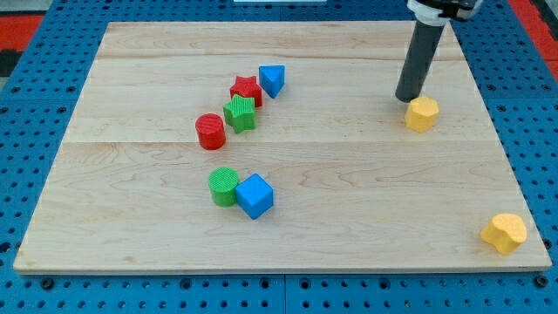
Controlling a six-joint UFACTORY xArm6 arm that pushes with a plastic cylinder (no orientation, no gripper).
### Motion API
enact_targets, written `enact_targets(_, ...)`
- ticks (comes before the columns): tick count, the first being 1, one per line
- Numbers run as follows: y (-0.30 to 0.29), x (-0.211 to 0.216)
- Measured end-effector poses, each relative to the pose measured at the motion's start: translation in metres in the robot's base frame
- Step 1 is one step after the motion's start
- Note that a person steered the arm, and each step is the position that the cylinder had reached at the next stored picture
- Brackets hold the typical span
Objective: Slide the yellow hexagon closer to the yellow heart
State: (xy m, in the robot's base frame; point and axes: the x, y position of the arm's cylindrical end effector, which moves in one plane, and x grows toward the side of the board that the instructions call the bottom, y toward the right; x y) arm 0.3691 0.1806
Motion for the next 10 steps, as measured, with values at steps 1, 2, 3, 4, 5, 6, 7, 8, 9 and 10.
enact_targets(1, 0.01, 0.026)
enact_targets(2, 0.028, 0.049)
enact_targets(3, 0.048, 0.071)
enact_targets(4, 0.063, 0.095)
enact_targets(5, 0.073, 0.117)
enact_targets(6, 0.079, 0.137)
enact_targets(7, 0.081, 0.15)
enact_targets(8, 0.079, 0.136)
enact_targets(9, 0.067, 0.115)
enact_targets(10, 0.051, 0.131)
